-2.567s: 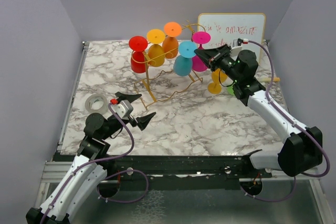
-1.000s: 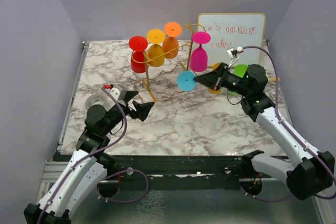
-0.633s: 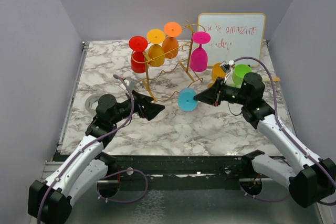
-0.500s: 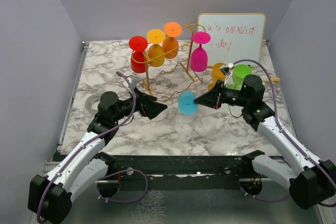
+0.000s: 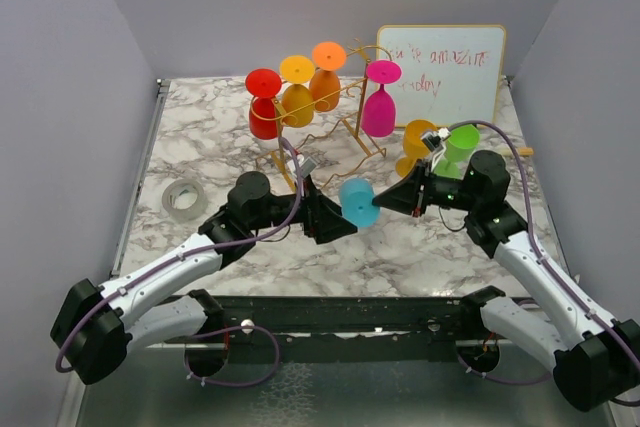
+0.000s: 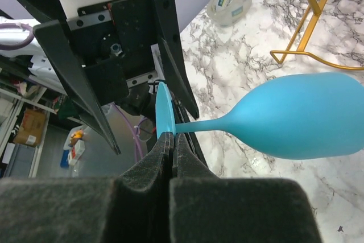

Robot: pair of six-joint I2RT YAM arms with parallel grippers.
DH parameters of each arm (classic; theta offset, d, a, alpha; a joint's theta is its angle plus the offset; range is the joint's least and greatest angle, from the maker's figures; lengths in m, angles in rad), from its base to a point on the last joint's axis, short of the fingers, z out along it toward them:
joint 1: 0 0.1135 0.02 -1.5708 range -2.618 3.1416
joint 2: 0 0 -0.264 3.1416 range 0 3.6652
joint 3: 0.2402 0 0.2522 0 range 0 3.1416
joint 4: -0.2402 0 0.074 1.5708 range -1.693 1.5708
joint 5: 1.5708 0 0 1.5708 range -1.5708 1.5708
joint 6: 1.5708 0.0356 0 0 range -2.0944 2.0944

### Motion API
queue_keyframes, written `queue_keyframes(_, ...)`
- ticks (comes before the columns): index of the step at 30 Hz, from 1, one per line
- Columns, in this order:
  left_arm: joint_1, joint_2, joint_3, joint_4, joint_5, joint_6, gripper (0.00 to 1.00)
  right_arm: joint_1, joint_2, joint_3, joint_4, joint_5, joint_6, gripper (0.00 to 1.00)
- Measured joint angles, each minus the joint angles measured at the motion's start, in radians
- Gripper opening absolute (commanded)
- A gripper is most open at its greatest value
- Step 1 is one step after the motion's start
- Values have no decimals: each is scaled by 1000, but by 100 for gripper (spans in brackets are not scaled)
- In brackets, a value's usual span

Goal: Take the wine glass off the wine glass rack
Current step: Place the wine glass at the center of the board.

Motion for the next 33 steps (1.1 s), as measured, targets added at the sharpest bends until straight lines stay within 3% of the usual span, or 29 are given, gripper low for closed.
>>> queue_keyframes(9, -43, 44, 17, 3, -34, 13, 51, 0, -23, -16, -8, 0, 1, 1)
queue_keyframes(15, -47, 58, 31, 14, -52, 16, 19, 0, -24, -19, -8, 0, 1, 1)
queue_keyframes(21, -52, 82, 35, 19, -51, 16, 1, 0, -24, -19, -10, 0, -6, 1)
queue_keyframes(27, -53, 89, 43, 18, -46, 18, 0, -4, -22, -19, -10, -1, -22, 19)
queue_keyframes(33, -61, 95, 46, 18, -43, 42, 0, -3, -9, -19, -36, -27, -28, 18)
